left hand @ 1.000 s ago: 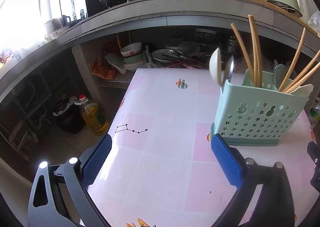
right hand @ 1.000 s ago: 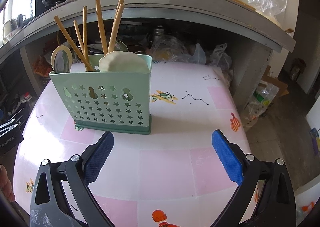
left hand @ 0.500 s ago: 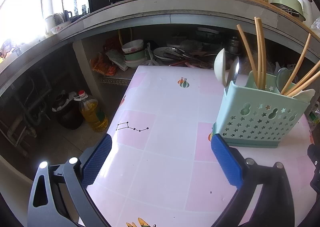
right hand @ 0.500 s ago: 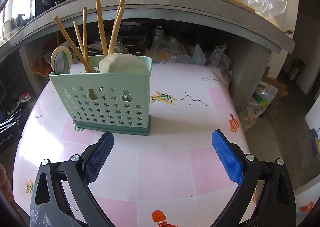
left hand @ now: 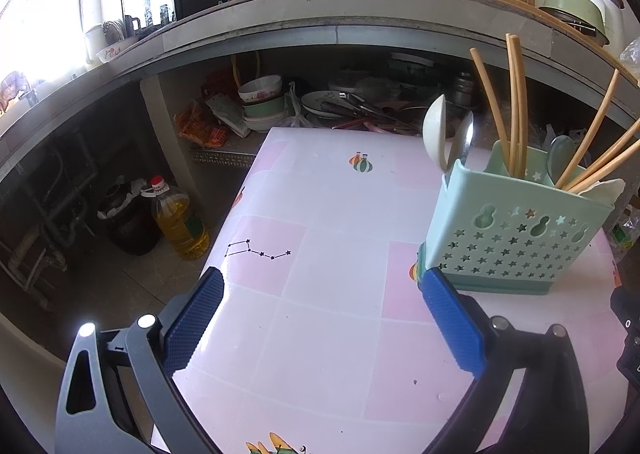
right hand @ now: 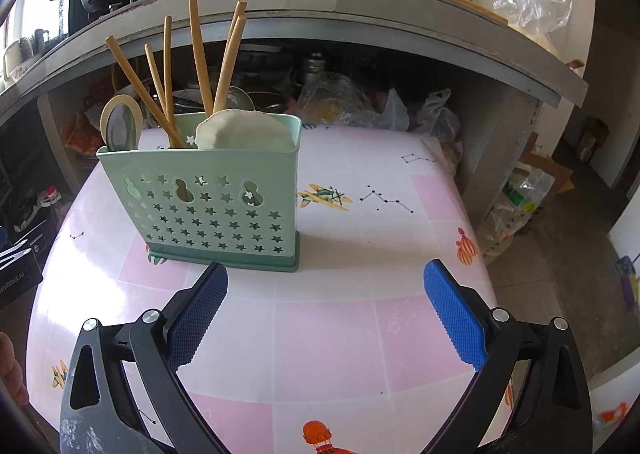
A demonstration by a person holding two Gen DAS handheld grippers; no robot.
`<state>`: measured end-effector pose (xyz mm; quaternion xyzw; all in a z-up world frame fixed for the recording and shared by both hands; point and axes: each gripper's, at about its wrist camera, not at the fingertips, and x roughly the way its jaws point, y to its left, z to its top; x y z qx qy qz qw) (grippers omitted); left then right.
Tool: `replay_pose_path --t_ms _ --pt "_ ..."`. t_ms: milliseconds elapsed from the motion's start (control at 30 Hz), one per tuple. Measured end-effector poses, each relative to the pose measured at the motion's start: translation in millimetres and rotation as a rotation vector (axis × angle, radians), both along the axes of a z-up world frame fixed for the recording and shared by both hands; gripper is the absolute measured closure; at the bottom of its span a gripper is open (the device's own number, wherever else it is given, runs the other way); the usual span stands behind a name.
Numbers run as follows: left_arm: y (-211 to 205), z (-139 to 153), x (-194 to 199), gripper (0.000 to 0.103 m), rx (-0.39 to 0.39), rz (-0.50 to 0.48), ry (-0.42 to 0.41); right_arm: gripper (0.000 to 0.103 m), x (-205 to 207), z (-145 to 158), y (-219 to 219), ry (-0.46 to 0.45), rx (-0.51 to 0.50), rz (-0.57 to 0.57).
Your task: Organize utensils
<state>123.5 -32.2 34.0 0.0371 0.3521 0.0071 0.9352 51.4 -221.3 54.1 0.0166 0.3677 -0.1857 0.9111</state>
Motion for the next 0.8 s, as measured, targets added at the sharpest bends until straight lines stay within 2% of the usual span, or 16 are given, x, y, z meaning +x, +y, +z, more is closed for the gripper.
replay_pose_path --t_ms 800 --pt "0.5 -0.8 1.5 0.006 -0.002 -0.001 0.003 0.009 1.5 -1.4 -0.5 0.003 0.008 -0.005"
